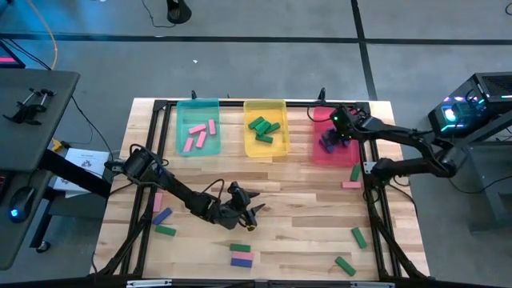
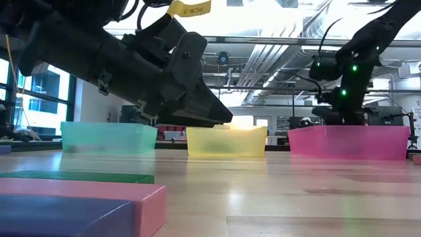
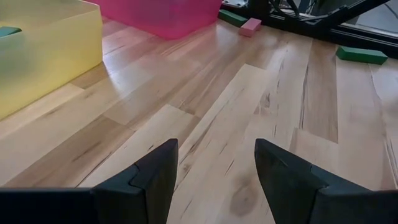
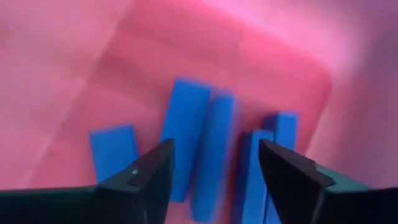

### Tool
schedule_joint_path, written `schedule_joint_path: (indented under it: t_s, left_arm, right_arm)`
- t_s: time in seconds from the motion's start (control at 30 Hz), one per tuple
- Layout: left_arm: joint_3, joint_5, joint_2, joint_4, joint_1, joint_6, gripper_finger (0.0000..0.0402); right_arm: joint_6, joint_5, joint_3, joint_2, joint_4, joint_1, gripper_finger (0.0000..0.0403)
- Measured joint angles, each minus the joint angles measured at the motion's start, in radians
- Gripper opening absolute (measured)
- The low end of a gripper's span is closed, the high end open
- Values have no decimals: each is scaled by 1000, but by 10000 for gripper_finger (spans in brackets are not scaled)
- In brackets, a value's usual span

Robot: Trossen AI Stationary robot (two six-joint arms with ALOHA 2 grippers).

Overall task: Sort blocks
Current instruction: Put the blue wooden block into the red bin, then put the green wooden block into the yellow bin

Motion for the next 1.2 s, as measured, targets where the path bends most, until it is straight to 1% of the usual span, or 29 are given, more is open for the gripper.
schedule_joint_path:
  t_s: [0.07, 0.13, 0.2, 0.27, 0.37, 0.47, 0.53, 0.6, 0.67, 0.77, 0.87, 0.93, 1.03, 1.2]
  left_arm:
    - [0, 0, 0, 4, 0, 0, 199]
    - [0, 0, 0, 4, 0, 0, 199]
    - [0, 0, 0, 7, 0, 0, 199]
    - [0, 0, 0, 13, 0, 0, 199]
    - [0, 8, 0, 36, -2, 5, 199]
    - [0, 37, 0, 60, -7, 4, 199]
    - [0, 52, 0, 78, -16, 5, 199]
    - [0, 68, 0, 99, -29, 4, 199]
    - [0, 68, 0, 120, -49, 2, 199]
    - [0, 68, 0, 163, -81, -14, 199]
    - [0, 68, 0, 191, -115, -22, 199]
    - [0, 61, 0, 224, -138, -22, 199]
    - [0, 15, 0, 242, -166, -34, 199]
    - [0, -66, 0, 266, -195, -46, 199]
  right_arm:
    - [9, 26, 20, -40, -19, 19, 227]
    - [22, 36, 30, -90, -46, 58, 231]
    - [42, 42, 37, -151, -80, 116, 233]
    - [78, 53, 39, -214, -120, 199, 234]
    - [166, 90, 39, -299, -218, 373, 234]
    - [291, 103, 39, -351, -292, 592, 235]
    - [394, 100, 39, -361, -293, 749, 235]
    - [473, 101, 39, -354, -256, 916, 235]
    - [528, 115, 39, -325, -163, 1085, 235]
    - [583, 178, 39, -255, 12, 1320, 236]
    - [624, 219, 41, -159, 143, 1511, 235]
    - [667, 223, 71, -79, 151, 1617, 231]
    - [729, 222, 156, 59, 116, 1749, 221]
    - [844, 189, 356, 282, -42, 1883, 207]
